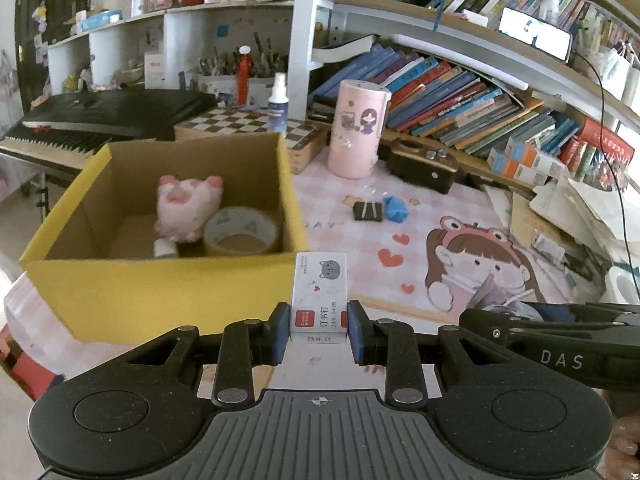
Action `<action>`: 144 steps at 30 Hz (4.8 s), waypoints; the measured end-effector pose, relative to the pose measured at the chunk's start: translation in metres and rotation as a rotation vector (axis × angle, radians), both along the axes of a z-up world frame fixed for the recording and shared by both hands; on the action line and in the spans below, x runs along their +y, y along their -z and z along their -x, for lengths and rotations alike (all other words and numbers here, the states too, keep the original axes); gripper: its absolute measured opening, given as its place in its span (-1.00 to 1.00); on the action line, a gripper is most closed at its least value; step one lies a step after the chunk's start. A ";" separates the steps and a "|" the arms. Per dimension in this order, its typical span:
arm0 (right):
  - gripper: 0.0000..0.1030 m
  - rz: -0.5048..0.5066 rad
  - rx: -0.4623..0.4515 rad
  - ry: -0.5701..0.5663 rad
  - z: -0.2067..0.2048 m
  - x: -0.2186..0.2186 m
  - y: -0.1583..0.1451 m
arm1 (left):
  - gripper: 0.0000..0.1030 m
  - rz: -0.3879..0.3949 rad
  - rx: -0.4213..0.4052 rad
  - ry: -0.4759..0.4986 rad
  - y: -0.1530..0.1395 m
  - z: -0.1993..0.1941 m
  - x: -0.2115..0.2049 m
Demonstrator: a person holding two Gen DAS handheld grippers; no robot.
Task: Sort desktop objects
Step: 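Carry the white card with the left tool while the right tool carries the toy car over the yellow box, then open the left tool to drop the card while the right tool releases the toy car into the box, then withdraw both open tools from the box toward the binder clip and blue bag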
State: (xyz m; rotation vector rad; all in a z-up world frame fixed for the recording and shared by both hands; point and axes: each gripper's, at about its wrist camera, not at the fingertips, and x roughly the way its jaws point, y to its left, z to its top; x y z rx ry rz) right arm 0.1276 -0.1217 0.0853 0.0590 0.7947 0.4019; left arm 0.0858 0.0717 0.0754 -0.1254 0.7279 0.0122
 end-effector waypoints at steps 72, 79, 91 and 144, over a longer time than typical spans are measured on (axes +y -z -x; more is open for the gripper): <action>0.14 0.014 -0.156 -0.201 0.047 0.171 -0.047 | -0.45 -0.014 -0.143 -0.133 -0.032 0.048 0.147; 0.15 0.014 -0.176 -0.232 0.010 0.178 -0.052 | -0.44 -0.031 -0.140 -0.148 -0.033 0.015 0.147; 0.15 0.055 -0.163 -0.295 -0.045 0.189 -0.039 | -0.45 -0.059 -0.085 -0.194 -0.015 -0.028 0.143; 0.22 0.117 -0.175 -0.367 -0.062 0.183 -0.019 | 0.30 -0.163 -0.088 -0.239 -0.015 -0.023 0.132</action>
